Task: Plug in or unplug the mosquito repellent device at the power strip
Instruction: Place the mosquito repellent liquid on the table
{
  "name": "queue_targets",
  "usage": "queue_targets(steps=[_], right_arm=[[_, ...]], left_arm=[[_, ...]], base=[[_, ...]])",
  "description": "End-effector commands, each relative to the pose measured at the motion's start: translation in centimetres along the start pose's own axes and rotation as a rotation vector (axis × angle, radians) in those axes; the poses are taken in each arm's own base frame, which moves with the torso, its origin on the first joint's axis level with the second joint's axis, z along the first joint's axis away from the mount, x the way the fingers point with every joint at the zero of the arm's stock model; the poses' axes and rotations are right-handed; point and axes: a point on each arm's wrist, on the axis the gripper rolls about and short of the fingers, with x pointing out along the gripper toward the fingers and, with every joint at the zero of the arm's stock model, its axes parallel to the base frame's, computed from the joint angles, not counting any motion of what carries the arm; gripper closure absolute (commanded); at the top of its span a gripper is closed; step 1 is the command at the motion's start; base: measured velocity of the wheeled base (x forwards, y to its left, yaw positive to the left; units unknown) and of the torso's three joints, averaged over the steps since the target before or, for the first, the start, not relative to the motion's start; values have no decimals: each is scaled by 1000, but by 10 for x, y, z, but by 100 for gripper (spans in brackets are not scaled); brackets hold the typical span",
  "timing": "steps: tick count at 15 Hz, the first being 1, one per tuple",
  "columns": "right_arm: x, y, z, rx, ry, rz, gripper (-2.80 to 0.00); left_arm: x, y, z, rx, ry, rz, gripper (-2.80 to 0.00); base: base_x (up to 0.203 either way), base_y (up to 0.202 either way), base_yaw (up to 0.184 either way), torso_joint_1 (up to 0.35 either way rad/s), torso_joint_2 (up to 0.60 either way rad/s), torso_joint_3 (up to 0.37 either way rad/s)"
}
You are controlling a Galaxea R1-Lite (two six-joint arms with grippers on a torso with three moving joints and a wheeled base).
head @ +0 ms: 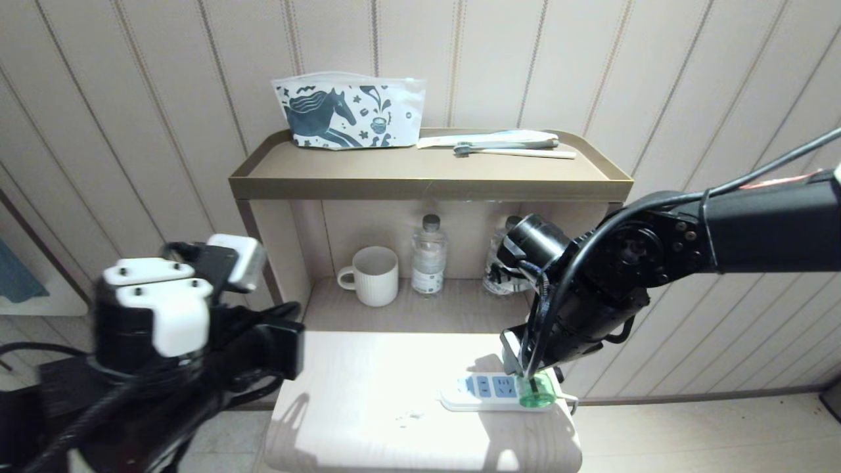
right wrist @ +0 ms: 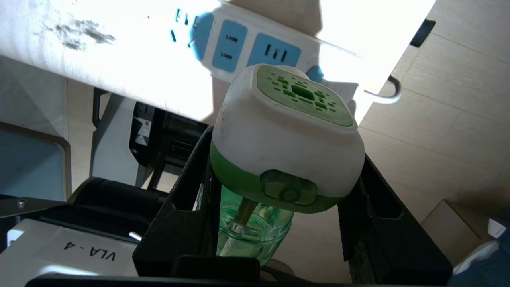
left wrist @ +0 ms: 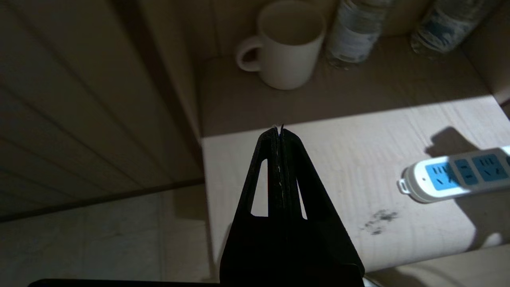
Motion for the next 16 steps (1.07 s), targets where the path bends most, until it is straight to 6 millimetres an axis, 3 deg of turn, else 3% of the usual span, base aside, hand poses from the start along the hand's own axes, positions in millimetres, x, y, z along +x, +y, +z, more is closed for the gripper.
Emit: queue_targets(steps=[1,4,6,8,10,13,16], right_arm=[[-11,-2,-5,1,-14,5,0],[-19,-4,-11,5,-24,9,0],[-26,-4,-14,17,-35,16,0],[-33,-5,-17,26,-50,22,0],[-40,-7,-23,29,-60,21,0],[-46,-11,-31,33,-65,20,0],[-50,-13,-32,36,-78,23,0]], left_arm=[[-75,46,18,-92,-185,71,0],[-147,92,-3,-116,-172,320,0],[-183,105,-23,-149,-157,503,0],[-205,106,-48,-171,-186,580,0],[-205,104,-85,-169,-156,600,0],[-179,103,-128,-138,-71,664,0],[-180,100,-136,-101,-145,738,0]], base=[[0,0,0,0,0,0],[0,0,0,0,0,0],[0,0,0,0,0,0],[0,0,0,0,0,0],[0,0,0,0,0,0],[0,0,0,0,0,0],[0,0,0,0,0,0]])
